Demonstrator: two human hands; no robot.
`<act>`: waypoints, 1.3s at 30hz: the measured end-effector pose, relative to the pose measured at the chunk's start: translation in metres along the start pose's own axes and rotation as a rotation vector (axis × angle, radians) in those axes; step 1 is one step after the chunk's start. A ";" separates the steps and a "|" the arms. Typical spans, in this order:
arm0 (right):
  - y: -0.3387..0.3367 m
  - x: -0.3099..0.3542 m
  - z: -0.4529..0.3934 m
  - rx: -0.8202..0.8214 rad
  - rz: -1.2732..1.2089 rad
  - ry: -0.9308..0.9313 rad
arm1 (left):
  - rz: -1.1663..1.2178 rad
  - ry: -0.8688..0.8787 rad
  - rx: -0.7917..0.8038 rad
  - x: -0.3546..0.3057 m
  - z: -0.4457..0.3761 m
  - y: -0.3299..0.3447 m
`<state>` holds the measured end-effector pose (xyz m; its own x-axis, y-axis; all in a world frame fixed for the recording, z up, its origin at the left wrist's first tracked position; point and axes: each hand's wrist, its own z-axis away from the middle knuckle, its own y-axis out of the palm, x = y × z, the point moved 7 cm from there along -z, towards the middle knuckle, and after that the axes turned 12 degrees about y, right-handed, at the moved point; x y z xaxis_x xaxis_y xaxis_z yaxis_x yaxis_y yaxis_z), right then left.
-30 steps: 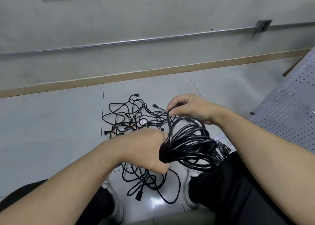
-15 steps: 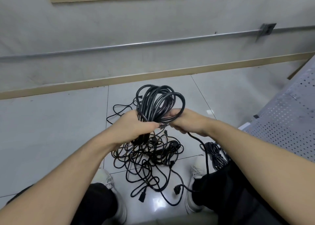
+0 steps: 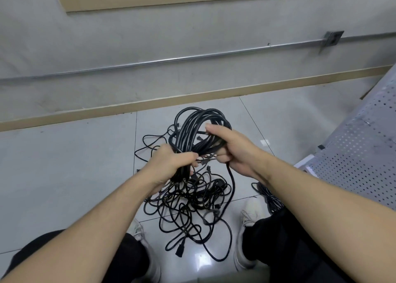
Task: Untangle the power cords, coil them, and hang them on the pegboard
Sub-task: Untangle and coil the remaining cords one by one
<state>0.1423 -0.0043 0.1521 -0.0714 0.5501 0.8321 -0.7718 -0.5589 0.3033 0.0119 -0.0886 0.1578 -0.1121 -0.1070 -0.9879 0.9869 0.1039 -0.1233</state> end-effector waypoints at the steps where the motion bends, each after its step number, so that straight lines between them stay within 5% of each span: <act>1: -0.002 0.002 -0.001 -0.034 -0.044 -0.023 | 0.058 -0.020 -0.052 0.003 -0.001 0.002; 7: -0.011 0.008 -0.001 -0.127 -0.071 -0.057 | 0.248 -0.098 -0.073 0.007 0.001 0.016; 15: -0.023 0.022 0.004 -0.172 0.489 -0.188 | 0.177 0.250 -0.235 -0.024 -0.006 -0.015; 24: -0.006 -0.001 0.006 -0.124 1.177 -0.233 | -0.203 0.142 -0.413 -0.005 -0.017 -0.048; 27: -0.002 -0.001 0.014 -0.097 1.330 -0.292 | -0.507 0.123 -0.429 -0.010 -0.019 -0.068; 32: 0.010 0.028 0.037 -0.160 1.235 -0.562 | -1.089 0.099 -0.141 -0.010 -0.021 -0.041; 36: 0.009 0.042 0.041 -0.234 1.184 -0.759 | -1.109 0.195 0.206 -0.006 -0.012 0.004; 39: 0.002 0.047 0.036 -0.188 1.093 -0.744 | -0.953 0.322 0.424 -0.003 0.001 0.030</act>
<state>0.1604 -0.0024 0.2084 -0.3919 -0.6229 0.6771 -0.6185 -0.3664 -0.6951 0.0422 -0.0861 0.1574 -0.8158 0.3071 -0.4901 0.4318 -0.2404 -0.8694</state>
